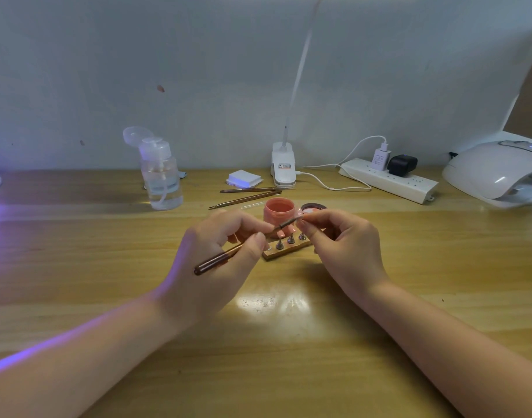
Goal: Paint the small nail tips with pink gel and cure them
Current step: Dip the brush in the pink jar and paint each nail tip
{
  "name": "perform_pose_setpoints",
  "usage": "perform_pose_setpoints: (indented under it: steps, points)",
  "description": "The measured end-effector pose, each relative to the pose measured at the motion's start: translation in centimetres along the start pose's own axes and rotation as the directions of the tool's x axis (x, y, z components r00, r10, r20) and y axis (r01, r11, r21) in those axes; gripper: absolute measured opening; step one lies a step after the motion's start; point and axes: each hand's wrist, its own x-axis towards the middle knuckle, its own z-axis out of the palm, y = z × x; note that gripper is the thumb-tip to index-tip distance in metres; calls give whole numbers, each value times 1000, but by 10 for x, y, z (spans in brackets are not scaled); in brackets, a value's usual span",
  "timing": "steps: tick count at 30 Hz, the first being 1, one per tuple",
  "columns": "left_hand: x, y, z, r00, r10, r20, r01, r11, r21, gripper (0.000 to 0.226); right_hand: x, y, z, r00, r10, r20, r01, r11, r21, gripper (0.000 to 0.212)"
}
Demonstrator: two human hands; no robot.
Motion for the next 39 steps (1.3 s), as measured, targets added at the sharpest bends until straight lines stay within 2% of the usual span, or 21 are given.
perform_pose_setpoints:
  steps: [4, 6, 11, 15, 17, 19, 23, 26, 29, 31, 36, 39]
  points:
    - [-1, 2, -1, 999, 12, -42, -13, 999, -41, 18, 0, -1, -1, 1000, 5, 9, -5, 1000, 7, 10]
    - [0, 2, 1, 998, -16, -60, 14, 999, -42, 13, 0, -1, 0, 1000, -1, 9, 1, 1000, 10, 11]
    - [-1, 0, 2, 1000, -29, 1, 29, 999, -16, 16, 0, 0, 0, 1000, 4, 1, -4, 1000, 16, 12]
    - [-2, 1, 0, 1000, 11, -24, -12, 998, -65, 20, 1, 0, 0, 1000, 10, 13, -10, 1000, 26, 15]
    - [-1, 0, 2, 998, -28, -56, 22, 995, -96, 14, 1, 0, 0, 1000, 20, 17, -20, 999, 47, 12]
    - [0, 0, 4, 994, -91, -67, 80, 985, -151, 17, 0, -1, 1, 999, 20, 25, -22, 997, 69, 13]
    - [0, -3, 4, 992, -127, -19, 120, 970, -211, 18, 1, -3, 2, 1000, 13, 25, -16, 995, 98, 24]
    - [-2, -5, 2, 992, -127, -21, 118, 960, -254, 14, 1, -2, 1, 999, 23, 40, -27, 995, 98, 18]
    - [-2, -4, 2, 990, -126, -57, 107, 959, -263, 22, 0, -2, 0, 999, 29, 44, -34, 994, 104, 18]
    - [-1, -4, 4, 987, -144, -78, 119, 957, -264, 16, 0, -4, 0, 999, 26, 39, -30, 994, 105, 18]
    - [-3, -4, 5, 992, -125, -24, 115, 960, -255, 15, 0, -2, 0, 998, 44, 45, -49, 993, 104, 11]
    - [-3, -4, 3, 992, -115, -48, 99, 960, -260, 20, 0, -3, 0, 998, 37, 49, -42, 993, 110, 14]
